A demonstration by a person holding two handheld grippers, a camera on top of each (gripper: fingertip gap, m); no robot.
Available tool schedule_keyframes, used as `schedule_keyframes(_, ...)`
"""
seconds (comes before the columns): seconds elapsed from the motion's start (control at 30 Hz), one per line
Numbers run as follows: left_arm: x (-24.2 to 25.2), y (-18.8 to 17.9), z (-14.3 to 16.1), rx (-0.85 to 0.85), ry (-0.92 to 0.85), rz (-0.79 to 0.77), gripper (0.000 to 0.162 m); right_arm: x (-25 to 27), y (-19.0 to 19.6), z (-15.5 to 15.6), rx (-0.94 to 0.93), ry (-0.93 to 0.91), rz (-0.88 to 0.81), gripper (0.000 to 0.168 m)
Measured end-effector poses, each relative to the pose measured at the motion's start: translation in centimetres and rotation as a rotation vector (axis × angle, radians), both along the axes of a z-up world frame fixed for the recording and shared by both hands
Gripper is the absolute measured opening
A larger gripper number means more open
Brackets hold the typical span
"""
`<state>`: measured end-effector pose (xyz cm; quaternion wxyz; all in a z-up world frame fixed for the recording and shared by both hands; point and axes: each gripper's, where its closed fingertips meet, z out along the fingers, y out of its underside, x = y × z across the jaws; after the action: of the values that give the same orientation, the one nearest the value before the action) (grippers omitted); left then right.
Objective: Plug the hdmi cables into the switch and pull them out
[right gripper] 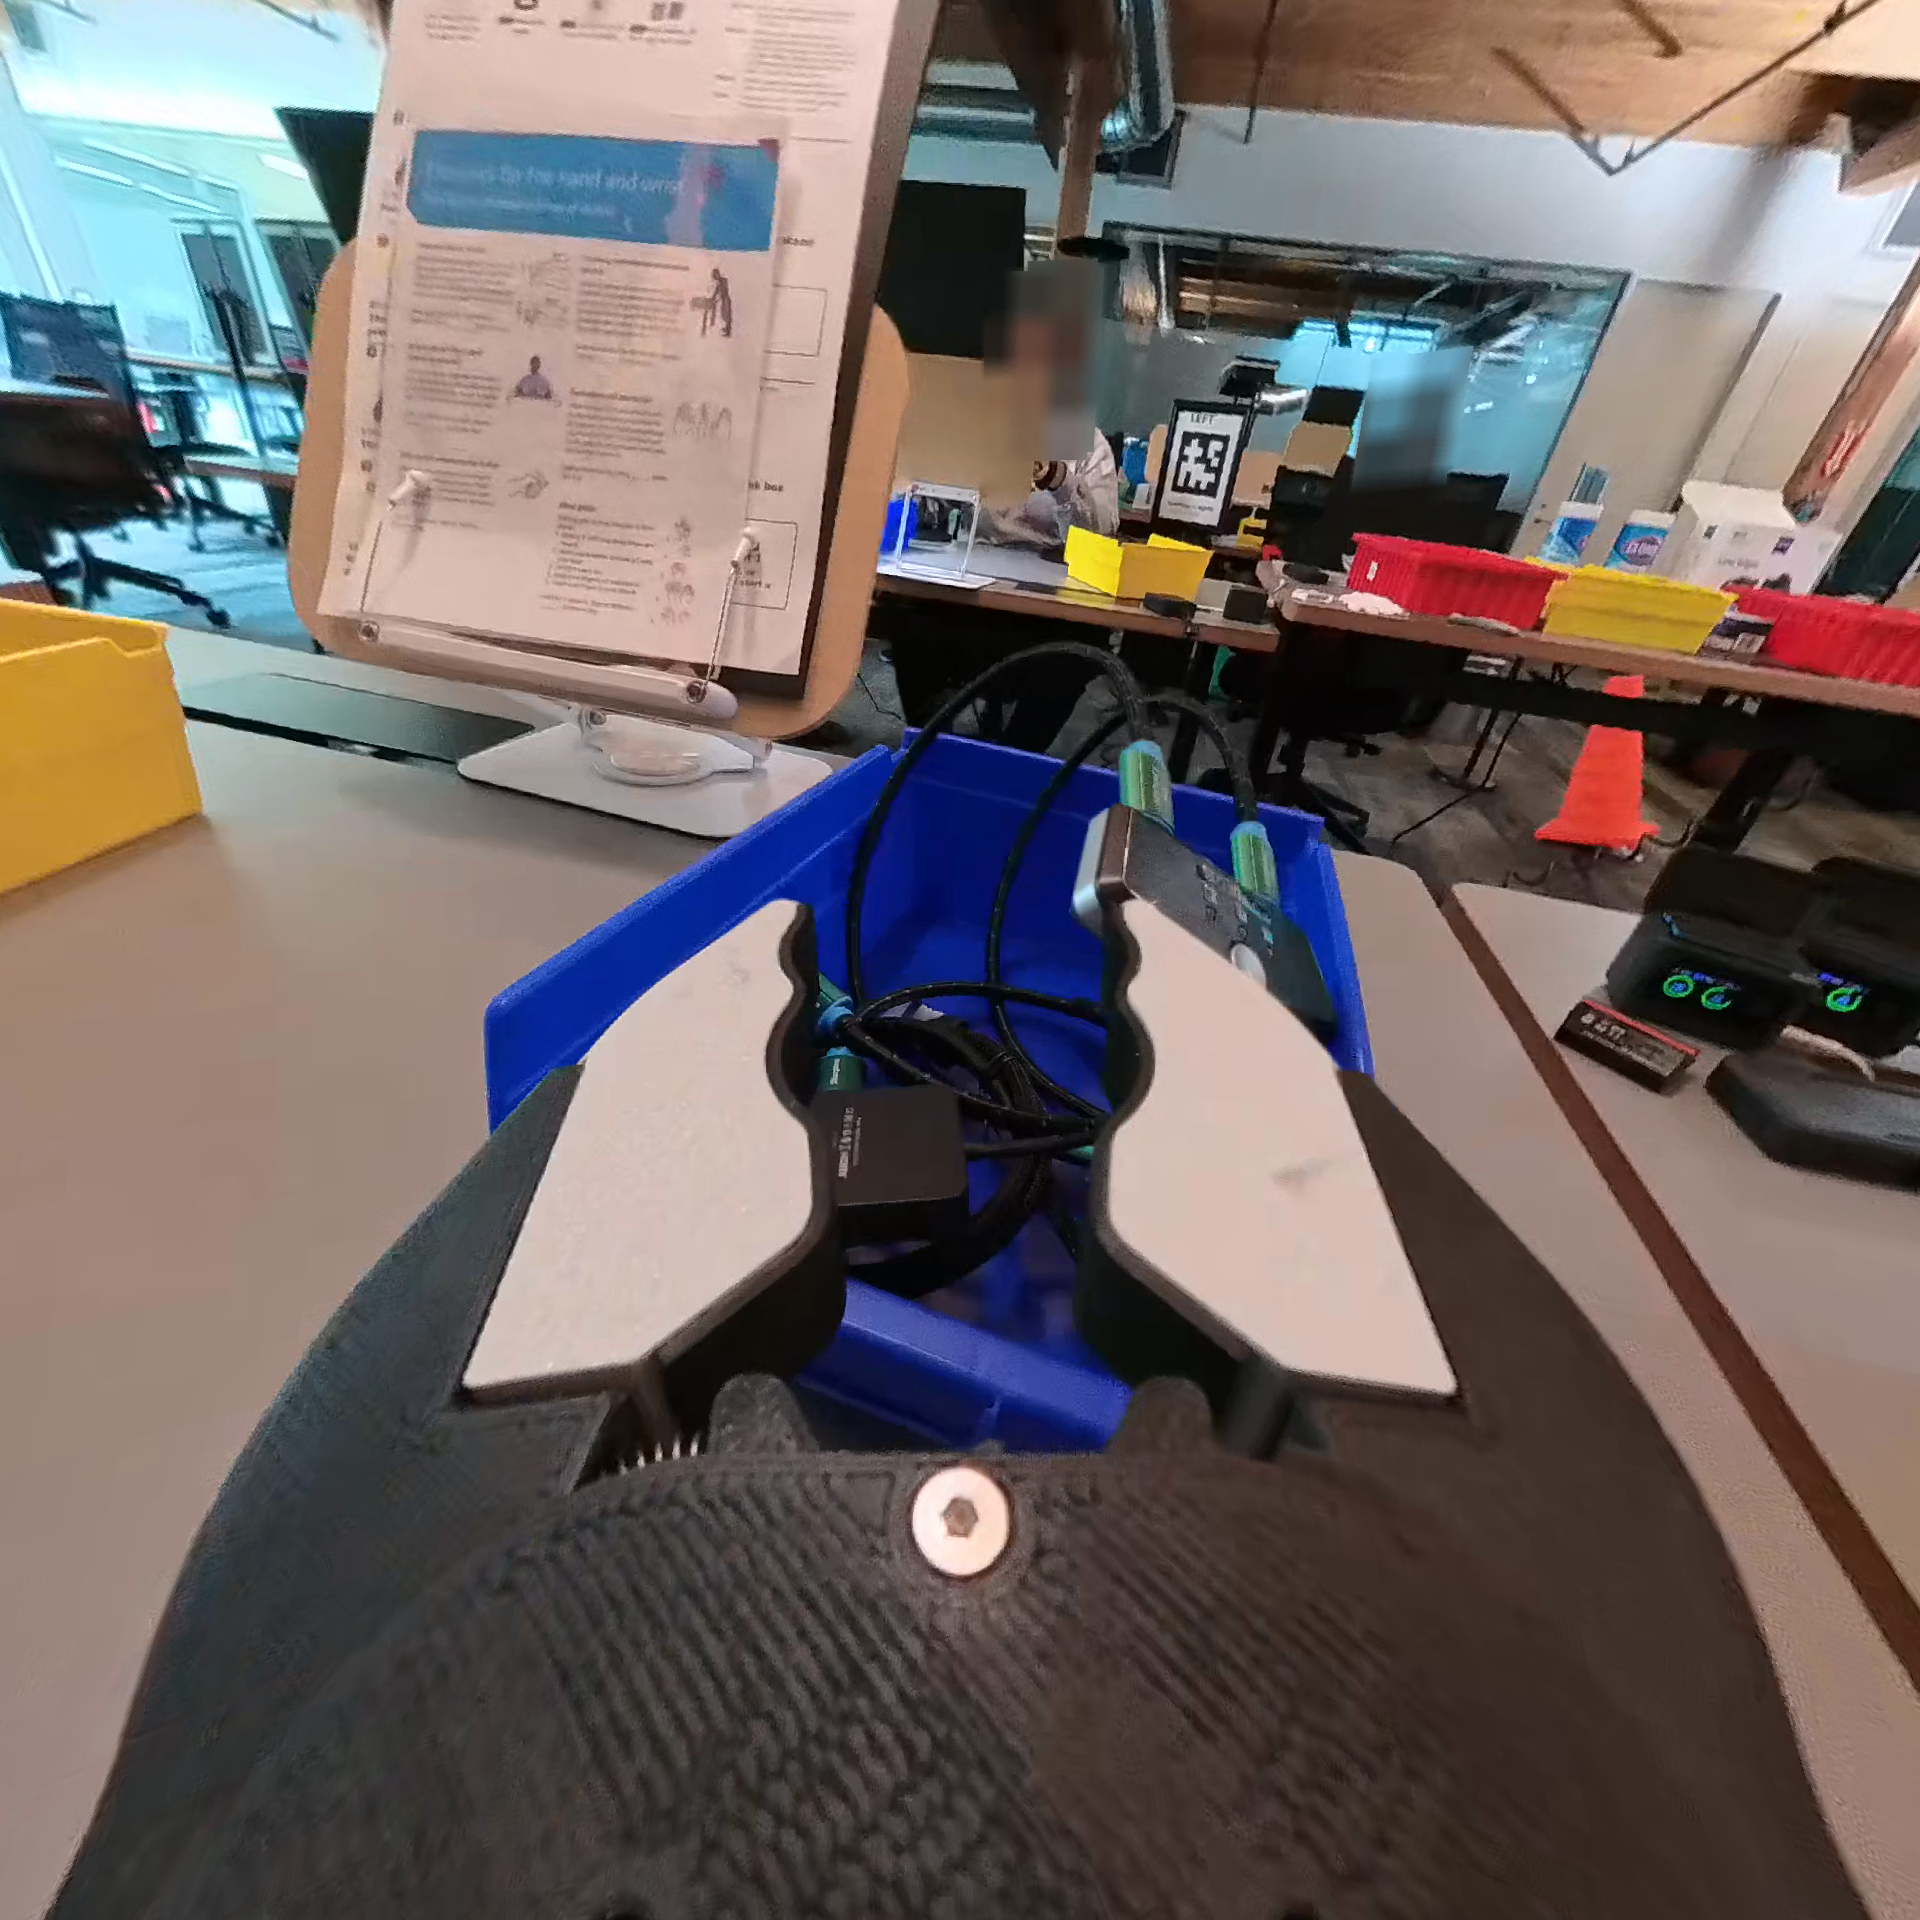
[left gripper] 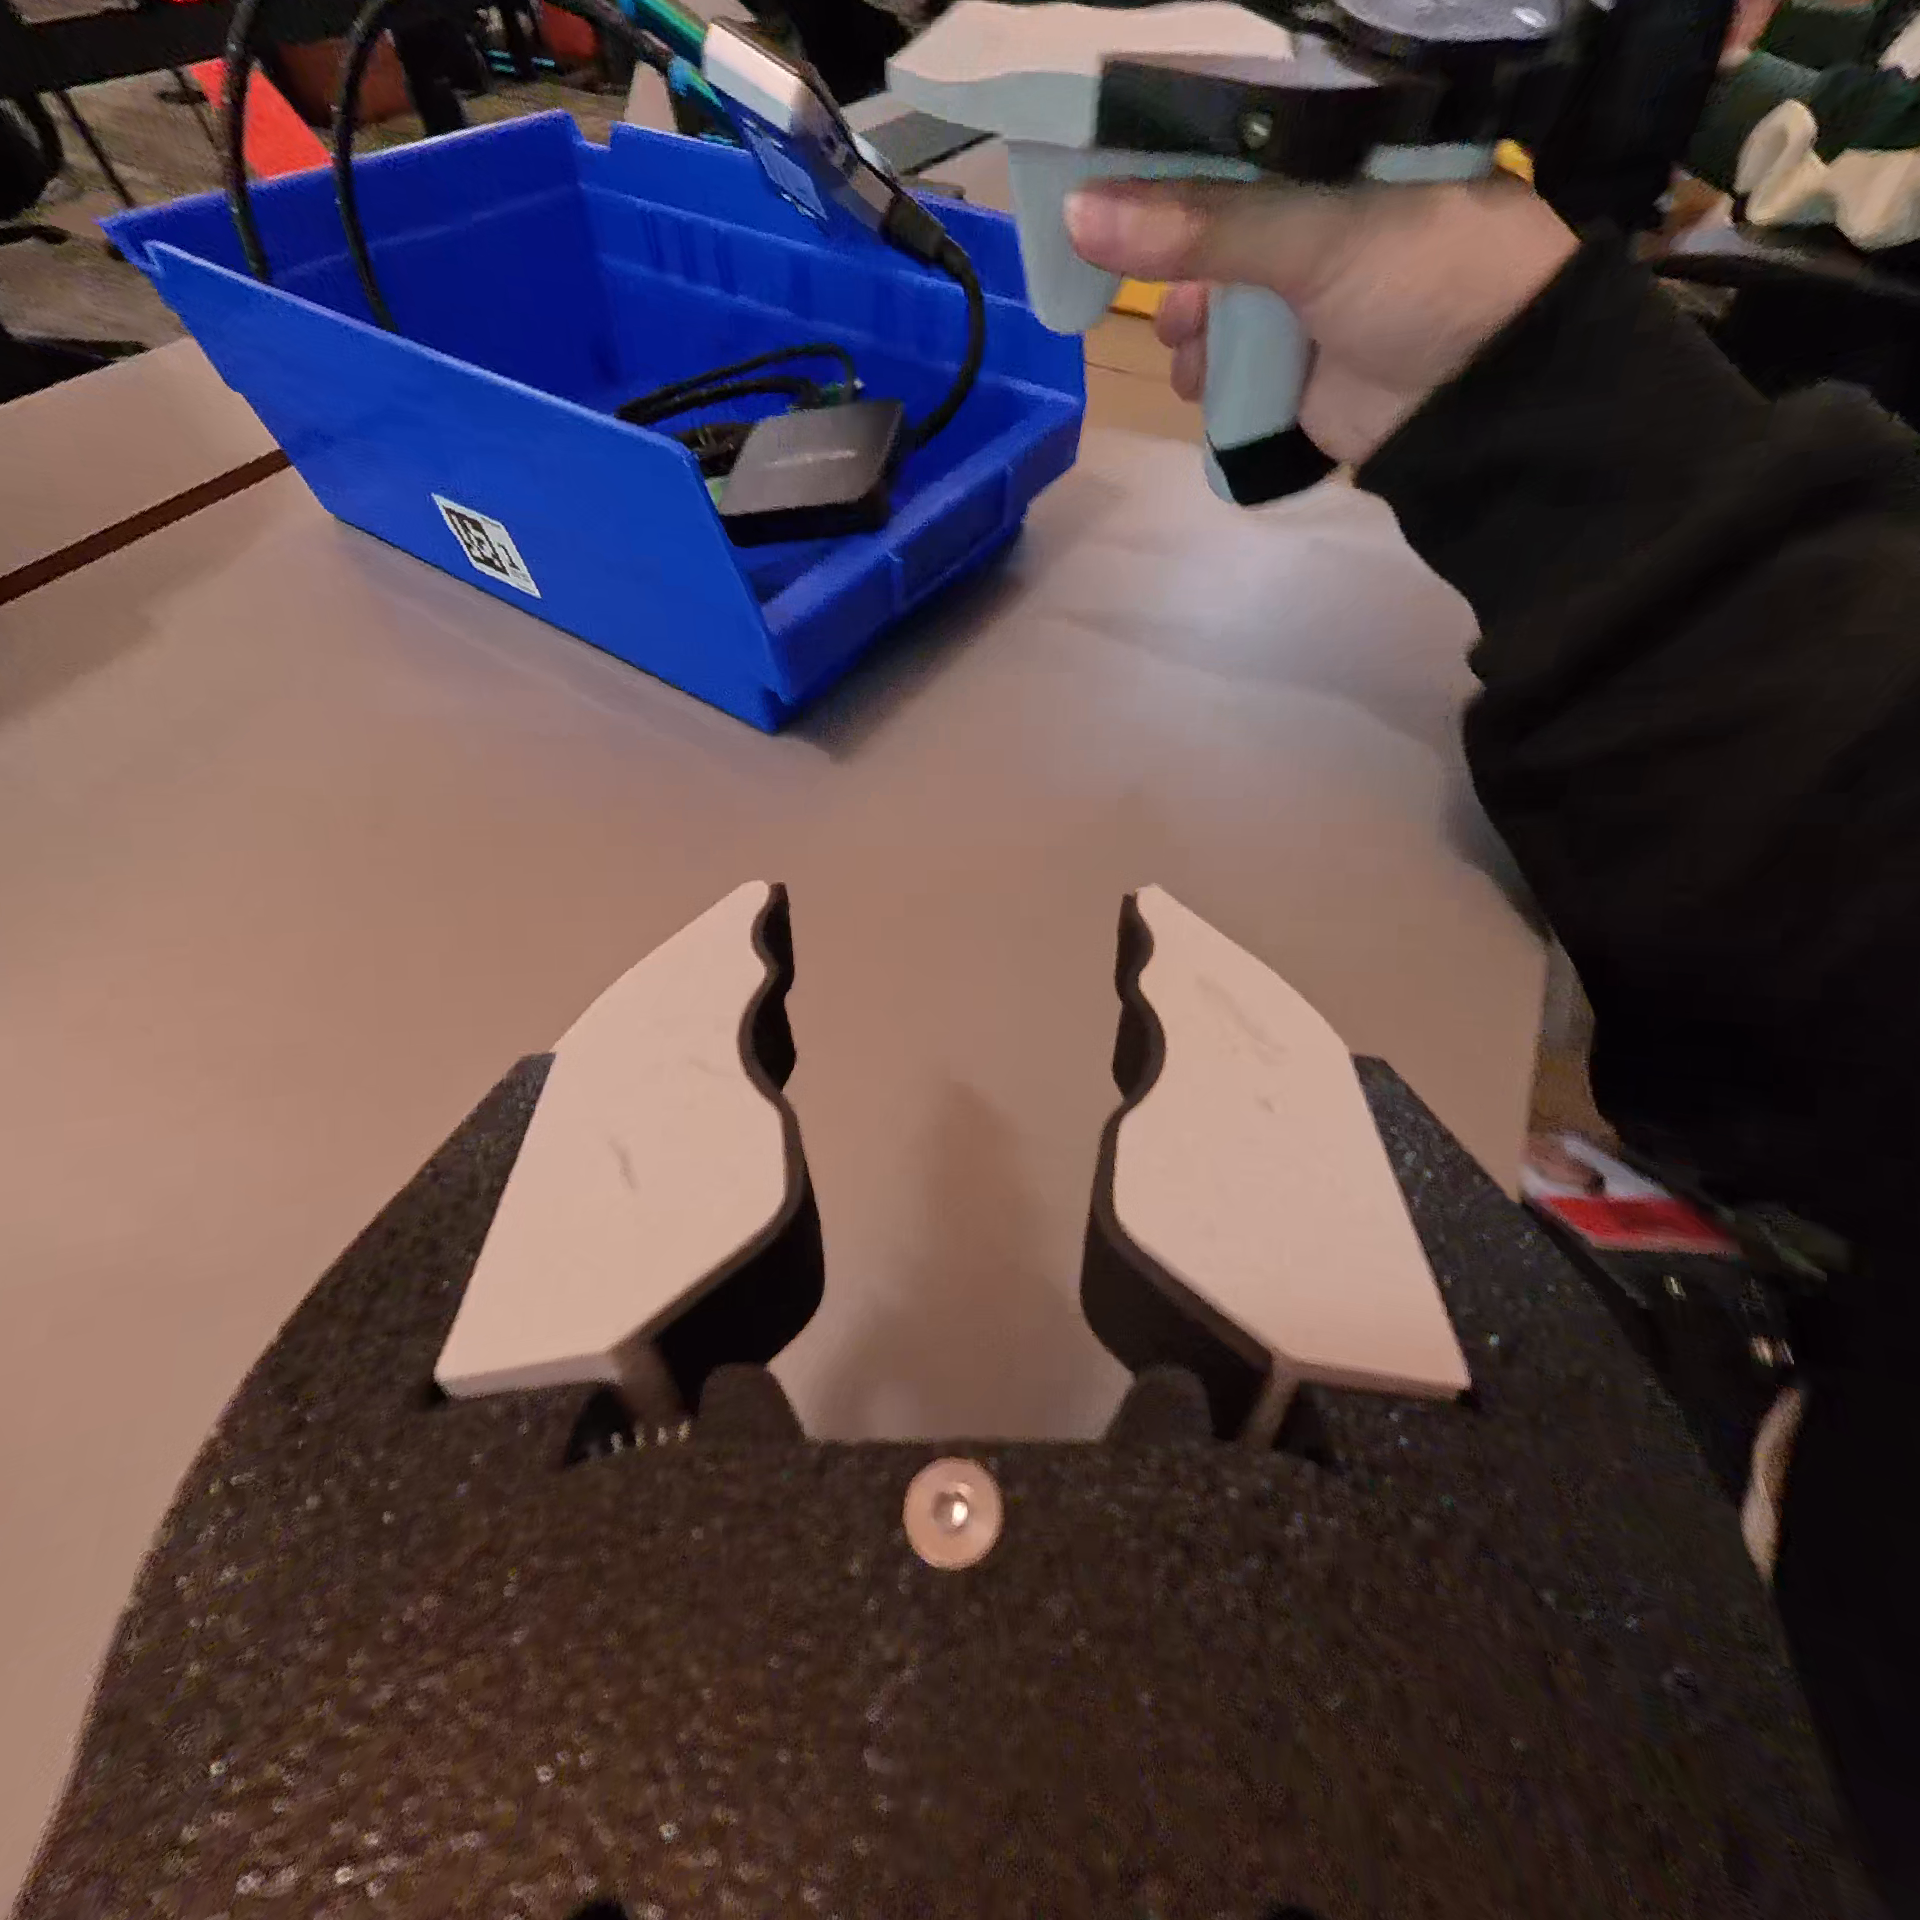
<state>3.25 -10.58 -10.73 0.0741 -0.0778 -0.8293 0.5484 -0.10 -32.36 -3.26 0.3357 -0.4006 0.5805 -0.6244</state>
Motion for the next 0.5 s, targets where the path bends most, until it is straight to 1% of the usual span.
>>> schedule_keyframes(0.1, 1.4, -4.2, 0.3, 0.004, 0.003, 0.113, 0.066, -0.1, 0.0, 0.2, 0.028, -0.023, 0.012, 0.051)
schedule_keyframes(0.17, 2.1, -7.7, 0.2, 0.014, 0.01, 0.171, 0.078, -0.1, 0.5, 1.0, 0.03, -0.061, 0.032, 0.051)
schedule_keyframes(0.27, 2.6, -13.1, 0.6, 0.004, 0.039, 0.229, 0.088, 0.0, 1.7, 2.7, 0.029, -0.126, 0.077, 0.049)
schedule_keyframes(0.37, 4.5, -17.0, -0.3, 0.034, -0.027, 0.333, 0.09, 0.1, 2.8, 4.0, 0.012, -0.154, 0.11, 0.049)
schedule_keyframes(0.4, 5.2, -17.8, -1.0, 0.05, -0.069, 0.358, 0.085, 0.1, 3.1, 4.3, 0.002, -0.157, 0.119, 0.049)
schedule_keyframes(0.43, 5.7, -18.2, -1.7, 0.066, -0.106, 0.368, 0.071, 0.1, 3.4, 4.6, -0.007, -0.159, 0.129, 0.049)
schedule_keyframes(0.47, 5.9, -18.4, -2.1, 0.063, -0.112, 0.357, 0.043, 0.1, 3.8, 4.9, -0.016, -0.161, 0.138, 0.049)
schedule_keyframes(0.5, 6.2, -18.3, -2.1, 0.037, -0.089, 0.365, 0.037, 0.1, 4.1, 5.2, -0.024, -0.165, 0.146, 0.049)
